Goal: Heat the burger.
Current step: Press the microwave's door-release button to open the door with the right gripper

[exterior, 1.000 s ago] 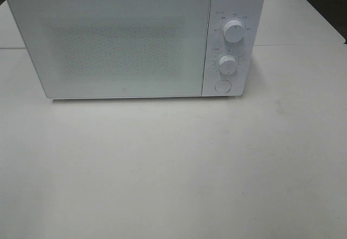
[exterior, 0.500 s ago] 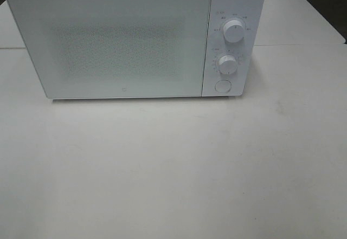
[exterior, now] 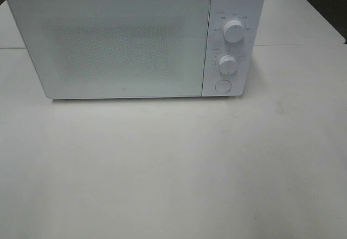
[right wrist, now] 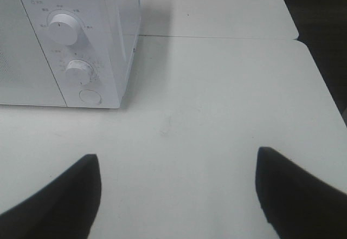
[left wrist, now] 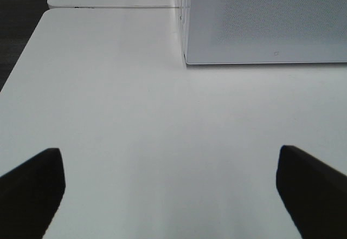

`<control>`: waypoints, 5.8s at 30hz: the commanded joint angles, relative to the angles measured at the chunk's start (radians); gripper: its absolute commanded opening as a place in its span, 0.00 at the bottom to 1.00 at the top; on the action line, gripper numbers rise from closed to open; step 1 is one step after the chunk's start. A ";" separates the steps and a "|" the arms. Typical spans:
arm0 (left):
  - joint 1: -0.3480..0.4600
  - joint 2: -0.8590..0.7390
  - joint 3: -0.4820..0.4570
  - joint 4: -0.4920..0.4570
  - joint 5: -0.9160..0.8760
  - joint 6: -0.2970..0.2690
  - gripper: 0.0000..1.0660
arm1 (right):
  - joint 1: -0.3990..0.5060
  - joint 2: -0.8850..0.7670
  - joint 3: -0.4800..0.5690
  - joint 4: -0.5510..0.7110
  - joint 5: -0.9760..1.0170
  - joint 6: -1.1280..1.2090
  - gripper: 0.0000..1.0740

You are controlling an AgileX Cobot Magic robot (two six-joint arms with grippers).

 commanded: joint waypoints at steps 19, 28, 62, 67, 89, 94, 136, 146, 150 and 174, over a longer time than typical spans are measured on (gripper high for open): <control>0.003 -0.014 0.003 0.002 0.000 -0.005 0.92 | -0.001 0.478 0.158 0.004 -0.694 0.091 0.70; 0.003 -0.014 0.003 0.002 0.000 -0.005 0.92 | -0.001 0.618 0.259 0.004 -1.098 0.080 0.70; 0.003 -0.014 0.003 0.002 0.000 -0.005 0.92 | 0.692 1.051 0.296 0.822 -1.655 -0.256 0.70; 0.003 -0.014 0.003 0.002 0.000 -0.005 0.92 | 0.780 1.087 0.241 0.888 -1.661 -0.338 0.70; 0.003 -0.014 0.003 0.002 0.000 -0.005 0.92 | 0.790 1.088 0.209 0.892 -1.622 0.135 0.54; 0.003 -0.014 0.003 0.002 0.000 -0.005 0.92 | 0.790 1.088 0.209 0.891 -1.622 0.491 0.43; 0.003 -0.014 0.003 0.002 0.000 -0.005 0.92 | 0.694 1.372 0.002 0.907 -1.607 1.251 0.00; 0.003 -0.014 0.003 0.002 0.000 -0.005 0.92 | 0.658 1.442 -0.094 0.877 -1.564 1.317 0.00; 0.003 -0.014 0.003 0.003 0.000 -0.005 0.92 | 0.619 1.448 -0.132 0.859 -1.524 1.321 0.00; 0.003 -0.005 0.003 0.003 0.000 -0.005 0.92 | 0.520 1.588 -0.266 0.756 -1.481 1.351 0.00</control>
